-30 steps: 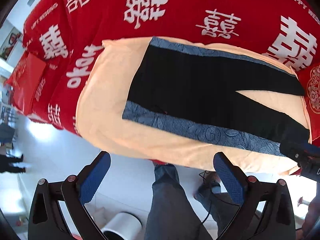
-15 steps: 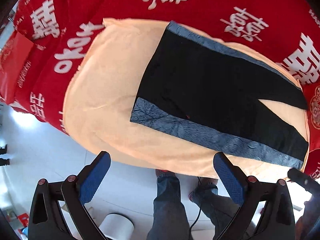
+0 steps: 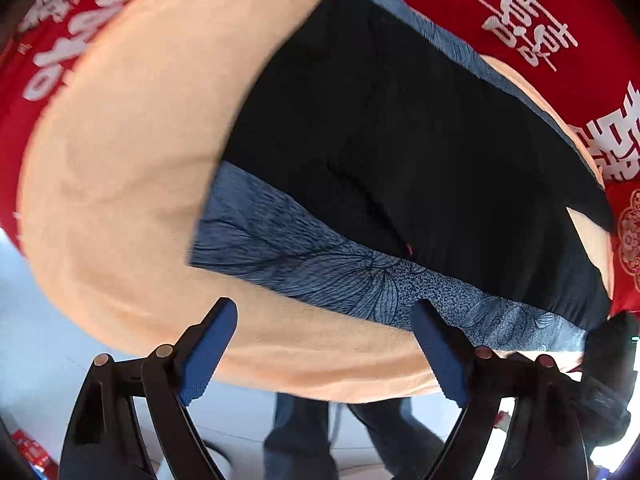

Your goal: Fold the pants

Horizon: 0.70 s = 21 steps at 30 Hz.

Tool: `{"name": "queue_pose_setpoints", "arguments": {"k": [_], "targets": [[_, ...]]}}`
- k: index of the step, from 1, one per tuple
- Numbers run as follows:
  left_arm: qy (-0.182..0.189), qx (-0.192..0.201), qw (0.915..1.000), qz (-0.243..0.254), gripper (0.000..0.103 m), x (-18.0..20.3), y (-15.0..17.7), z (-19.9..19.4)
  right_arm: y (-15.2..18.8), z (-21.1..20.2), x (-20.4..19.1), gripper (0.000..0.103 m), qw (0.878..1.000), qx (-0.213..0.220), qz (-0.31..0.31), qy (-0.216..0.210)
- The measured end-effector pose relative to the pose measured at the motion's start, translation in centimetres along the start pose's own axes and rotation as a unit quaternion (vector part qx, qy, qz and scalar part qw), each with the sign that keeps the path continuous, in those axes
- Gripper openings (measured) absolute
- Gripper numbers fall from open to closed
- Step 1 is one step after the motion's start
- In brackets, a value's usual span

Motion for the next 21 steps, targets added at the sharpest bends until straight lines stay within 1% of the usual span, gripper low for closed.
{"name": "queue_pose_setpoints", "arguments": {"k": [2, 6, 10, 12, 15, 16, 18, 19, 21], "targets": [[0.011, 0.000, 0.9999, -0.003, 0.090, 0.0, 0.4, 0.9, -0.2, 1.0, 1.7, 0.058, 1.000, 0.004, 0.022, -0.022], [0.036, -0.004, 0.9991, -0.022, 0.091, -0.1, 0.9, 1.7, -0.3, 2.2, 3.4, 0.058, 0.999, 0.010, 0.023, -0.044], [0.039, -0.019, 0.9991, -0.001, 0.091, 0.5, 1.6, 2.5, -1.0, 2.2, 4.4, 0.058, 0.995, 0.035, 0.055, -0.081], [0.044, -0.028, 0.9987, -0.001, 0.091, 0.7, 1.9, 2.8, -1.1, 2.2, 4.4, 0.058, 0.993, 0.043, 0.061, -0.096], [0.073, -0.037, 0.9961, -0.033, 0.091, 0.6, 2.1, 2.9, -1.8, 2.0, 3.9, 0.058, 0.988, 0.051, 0.071, -0.130], [0.092, -0.040, 0.9933, -0.058, 0.091, 0.6, 1.9, 2.8, -2.2, 1.7, 3.3, 0.058, 0.985, 0.057, 0.071, -0.145], [0.136, -0.049, 0.9836, -0.107, 0.091, 0.7, 1.5, 3.1, -2.9, 0.6, 2.1, 0.058, 0.981, 0.072, 0.065, -0.166], [0.148, -0.050, 0.9804, -0.120, 0.091, 0.8, 1.3, 3.2, -3.1, 0.3, 1.8, 0.058, 0.981, 0.075, 0.063, -0.170], [0.157, -0.046, 0.9773, -0.135, 0.091, 1.3, 0.6, 3.5, -3.3, -0.4, 0.9, 0.058, 0.979, 0.078, 0.057, -0.180]]}}
Point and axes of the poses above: each gripper's, at about its wrist camera, not at the fingertips, and z roughly the way its jaws point, x to its right, y to its underside, the point moved 1 cm from there along z, roughly the way its jaws point, and after that the axes turned 13 degrees about x, right-handed, at the moved point
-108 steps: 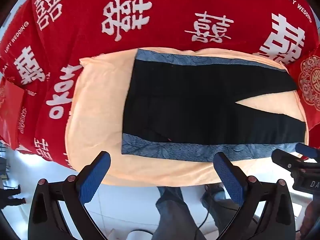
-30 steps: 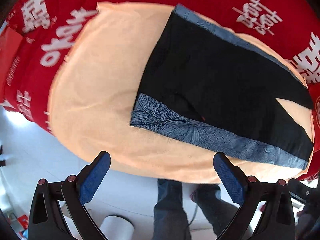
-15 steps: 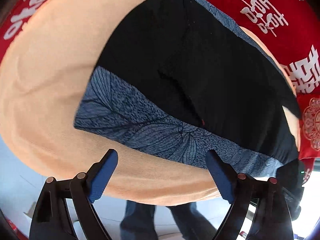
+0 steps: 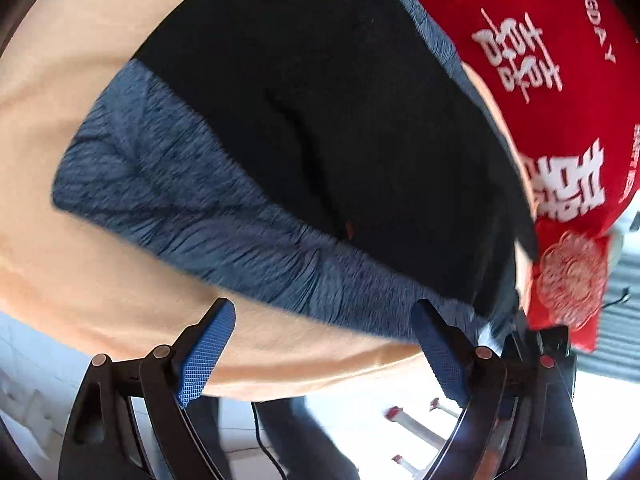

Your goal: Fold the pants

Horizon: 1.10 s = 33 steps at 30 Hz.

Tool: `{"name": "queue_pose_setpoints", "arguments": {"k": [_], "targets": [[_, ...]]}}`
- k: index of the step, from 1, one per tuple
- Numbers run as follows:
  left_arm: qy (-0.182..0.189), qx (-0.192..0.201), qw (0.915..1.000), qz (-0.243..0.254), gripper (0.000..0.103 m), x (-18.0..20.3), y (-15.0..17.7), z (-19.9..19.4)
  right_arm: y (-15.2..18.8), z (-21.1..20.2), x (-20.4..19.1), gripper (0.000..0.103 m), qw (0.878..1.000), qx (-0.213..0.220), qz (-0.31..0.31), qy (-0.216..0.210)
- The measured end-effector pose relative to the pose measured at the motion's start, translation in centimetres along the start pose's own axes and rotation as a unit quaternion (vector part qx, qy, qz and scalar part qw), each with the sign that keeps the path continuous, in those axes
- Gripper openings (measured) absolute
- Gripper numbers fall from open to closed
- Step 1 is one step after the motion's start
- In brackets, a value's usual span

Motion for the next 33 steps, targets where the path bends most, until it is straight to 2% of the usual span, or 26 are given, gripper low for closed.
{"name": "queue_pose_setpoints", "arguments": {"k": [4, 7, 8, 10, 12, 14, 15, 16, 17, 18, 19, 21, 24, 29, 33], "targets": [[-0.005, 0.028, 0.9996, -0.003, 0.091, 0.6, -1.8, -0.6, -0.1, -0.6, -1.8, 0.058, 1.000, -0.002, -0.013, -0.021], [-0.024, 0.060, 0.9977, -0.017, 0.090, 0.2, -3.5, -0.9, -0.3, -0.5, -1.6, 0.058, 1.000, -0.010, -0.019, -0.015], [-0.026, 0.067, 0.9972, -0.019, 0.084, 0.4, -3.5, -0.9, -0.4, -0.4, -1.2, 0.058, 1.000, -0.013, -0.023, -0.005], [-0.042, 0.068, 0.9968, -0.005, 0.078, 0.2, -3.9, -0.4, -0.5, -0.5, 0.3, 0.058, 1.000, -0.011, -0.020, 0.017], [-0.046, 0.068, 0.9964, 0.022, 0.076, 0.5, -3.7, -0.4, -0.5, -1.4, 2.3, 0.056, 1.000, -0.001, -0.008, 0.030], [-0.069, 0.065, 0.9931, 0.068, 0.066, 1.1, -3.5, 0.0, -0.8, -2.3, 4.0, 0.055, 0.999, 0.015, 0.012, 0.037], [-0.074, 0.065, 0.9919, 0.080, 0.062, 1.3, -3.5, 0.0, -0.9, -2.8, 4.8, 0.052, 0.999, 0.024, 0.026, 0.038], [-0.083, 0.064, 0.9902, 0.092, 0.054, 1.4, -3.5, 0.1, -1.1, -3.4, 5.9, 0.044, 0.998, 0.034, 0.048, 0.035], [-0.087, 0.063, 0.9892, 0.099, 0.043, 1.3, -3.6, 0.0, -1.2, -3.8, 6.7, 0.035, 0.996, 0.042, 0.069, 0.032], [-0.085, 0.060, 0.9892, 0.102, 0.036, 1.0, -3.6, -0.4, -1.5, -4.5, 7.5, 0.015, 0.994, 0.051, 0.099, 0.024], [-0.072, 0.054, 0.9912, 0.097, 0.031, 0.7, -3.9, -0.6, -1.6, -4.9, 7.5, 0.010, 0.992, 0.058, 0.107, 0.023], [-0.062, 0.054, 0.9923, 0.092, 0.030, 1.0, -4.5, -1.5, -2.1, -5.3, 5.9, 0.009, 0.994, 0.060, 0.079, 0.043], [-0.054, 0.067, 0.9903, 0.109, 0.030, 2.7, -5.3, -3.2, -3.0, -5.5, 0.5, 0.009, 0.997, 0.043, -0.015, 0.069], [-0.022, 0.113, 0.9873, 0.109, 0.030, 6.9, -7.6, -6.2, -6.8, -5.9, -7.6, 0.009, 0.987, 0.023, -0.132, 0.088], [-0.020, 0.158, 0.9776, 0.137, 0.030, 11.0, -11.8, -6.5, -11.0, -4.0, -11.6, 0.009, 0.979, 0.002, -0.181, 0.090]]}}
Point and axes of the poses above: each gripper's, at about its wrist camera, not at the fingertips, and z roughly the way its jaws point, x to its right, y to its underside, the point moved 1 cm from there along z, roughly the way its jaws point, and after that the axes turned 13 degrees about x, right-handed, at the moved point
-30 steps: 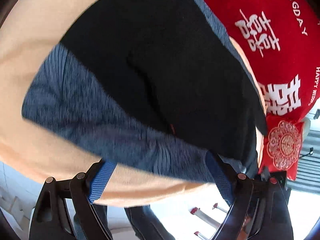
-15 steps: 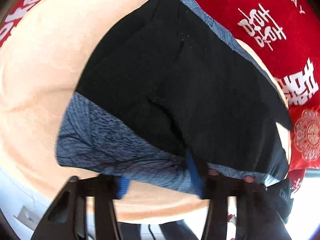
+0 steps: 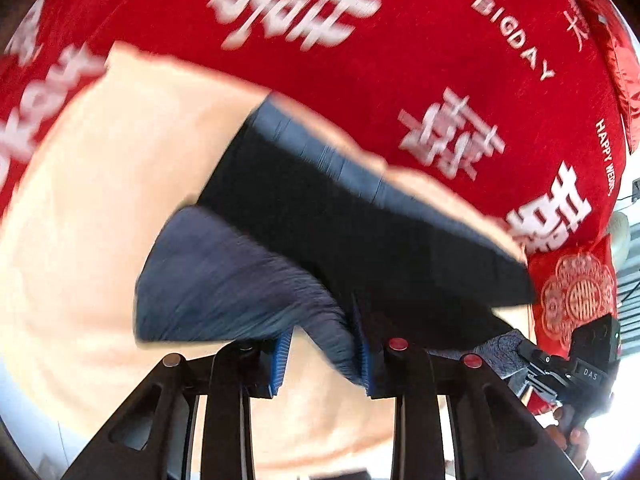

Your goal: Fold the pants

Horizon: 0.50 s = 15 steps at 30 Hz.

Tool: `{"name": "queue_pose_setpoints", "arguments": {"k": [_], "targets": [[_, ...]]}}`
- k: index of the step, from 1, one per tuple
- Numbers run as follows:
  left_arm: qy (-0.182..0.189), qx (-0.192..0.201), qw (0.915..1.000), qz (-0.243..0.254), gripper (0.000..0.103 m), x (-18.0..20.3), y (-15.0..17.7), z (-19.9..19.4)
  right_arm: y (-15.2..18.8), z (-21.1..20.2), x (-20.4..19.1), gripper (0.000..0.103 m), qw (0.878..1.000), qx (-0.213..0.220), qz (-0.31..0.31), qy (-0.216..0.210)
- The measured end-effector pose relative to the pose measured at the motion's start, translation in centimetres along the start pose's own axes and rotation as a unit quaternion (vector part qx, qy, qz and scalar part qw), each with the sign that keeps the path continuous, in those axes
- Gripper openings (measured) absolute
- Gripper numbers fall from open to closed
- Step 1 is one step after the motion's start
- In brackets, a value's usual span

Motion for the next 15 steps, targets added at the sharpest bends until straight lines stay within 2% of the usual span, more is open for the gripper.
{"name": "queue_pose_setpoints", "arguments": {"k": [5, 8, 10, 12, 13, 15], "targets": [[-0.036, 0.040, 0.9982, 0.025, 0.030, 2.1, -6.7, 5.5, -8.4, 4.7, -0.6, 0.012, 0.999, -0.024, -0.036, 0.002], [-0.069, 0.044, 0.9959, 0.039, 0.031, 2.1, -9.0, 9.8, -13.2, 9.2, -0.7, 0.012, 0.997, -0.047, -0.052, 0.013], [-0.098, 0.032, 0.9938, 0.042, 0.031, 1.3, -9.9, 13.2, -15.4, 12.6, 0.0, 0.013, 0.995, -0.065, -0.068, 0.026], [-0.135, 0.019, 0.9896, 0.045, 0.042, 0.4, -10.0, 16.3, -16.6, 15.9, 1.3, 0.013, 0.992, -0.084, -0.077, 0.046], [-0.158, 0.010, 0.9863, 0.047, 0.054, -0.3, -9.8, 17.4, -17.0, 17.7, 2.2, 0.013, 0.990, -0.096, -0.080, 0.061], [-0.171, 0.000, 0.9844, 0.041, 0.057, -0.7, -9.9, 18.2, -17.0, 20.4, 4.0, 0.017, 0.985, -0.123, -0.078, 0.088]]}}
Point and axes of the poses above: each gripper's, at about its wrist camera, not at the fingertips, and z roughly the way its jaws point, x to its right, y to its underside, the point moved 1 cm from there along z, roughly the way its jaws point, and after that the axes turned 13 degrees about x, right-handed, at the moved point
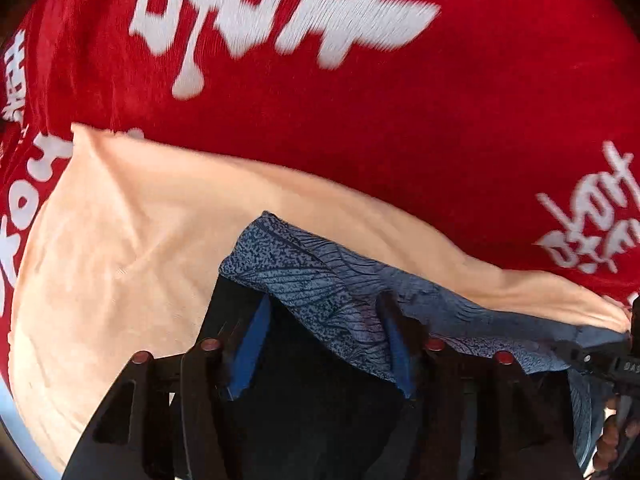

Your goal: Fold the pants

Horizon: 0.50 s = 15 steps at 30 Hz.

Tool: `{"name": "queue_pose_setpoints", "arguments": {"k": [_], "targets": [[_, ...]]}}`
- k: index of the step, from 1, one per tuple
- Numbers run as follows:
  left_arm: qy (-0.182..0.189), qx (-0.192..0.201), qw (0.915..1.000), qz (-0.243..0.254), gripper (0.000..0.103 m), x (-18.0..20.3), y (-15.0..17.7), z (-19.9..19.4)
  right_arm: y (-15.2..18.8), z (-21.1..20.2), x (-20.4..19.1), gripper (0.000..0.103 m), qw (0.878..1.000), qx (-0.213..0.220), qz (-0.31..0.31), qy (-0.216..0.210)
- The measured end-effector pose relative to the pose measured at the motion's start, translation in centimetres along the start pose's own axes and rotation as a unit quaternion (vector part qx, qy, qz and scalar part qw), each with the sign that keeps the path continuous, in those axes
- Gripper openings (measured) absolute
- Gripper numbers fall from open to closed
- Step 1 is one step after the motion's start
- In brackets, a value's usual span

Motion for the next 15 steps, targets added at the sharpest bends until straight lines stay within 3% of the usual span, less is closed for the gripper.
{"name": "queue_pose_setpoints", "arguments": {"k": [2, 3, 4, 6, 7, 9, 11, 12, 13, 15], "targets": [[-0.003, 0.000, 1.0000, 0.005, 0.057, 0.0, -0.2, -0.9, -0.1, 1.0, 0.4, 0.019, 1.000, -0.009, 0.003, 0.000], [-0.005, 0.004, 0.9999, 0.010, 0.057, 0.0, -0.3, -1.6, 0.0, 0.8, 0.1, 0.032, 1.000, -0.009, -0.001, -0.008], [-0.006, 0.008, 0.9999, 0.014, 0.058, 0.0, -0.4, -2.6, 0.2, 0.1, -0.5, 0.060, 1.000, -0.009, -0.007, -0.024], [-0.014, 0.014, 0.9995, 0.023, 0.079, -0.2, -0.3, -4.3, 0.6, -1.3, -1.7, 0.081, 0.999, -0.007, -0.020, -0.037], [-0.020, 0.021, 0.9990, 0.033, 0.086, -0.1, -0.2, -5.2, 0.9, -2.0, -2.1, 0.081, 0.999, -0.006, -0.027, -0.033], [-0.017, 0.022, 0.9980, 0.056, 0.086, 0.5, 0.2, -6.1, 1.7, -3.4, -3.2, 0.081, 0.999, -0.007, -0.043, -0.027], [-0.024, 0.015, 0.9966, 0.078, 0.086, 1.6, 0.7, -5.7, 2.7, -4.0, -4.2, 0.067, 0.997, -0.010, -0.066, -0.025], [-0.032, 0.004, 0.9955, 0.089, 0.086, 1.8, 1.3, -4.8, 3.1, -3.7, -4.9, 0.047, 0.996, -0.015, -0.086, -0.013], [-0.039, -0.012, 0.9946, 0.095, 0.086, 2.4, 2.0, -3.0, 3.3, -3.0, -5.3, 0.042, 0.993, -0.022, -0.112, 0.005], [-0.054, -0.024, 0.9942, 0.090, 0.086, 2.5, 3.1, -0.5, 3.2, -1.3, -5.5, 0.042, 0.990, -0.031, -0.136, 0.024]]}}
Point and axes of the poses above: each gripper's, at about its wrist camera, not at the fingertips, and z roughly the way its jaws point, x to its right, y to its underside, the point moved 1 cm from there along z, roughly the way its jaws point, and after that the axes turned 13 degrees about x, right-handed, at the moved point
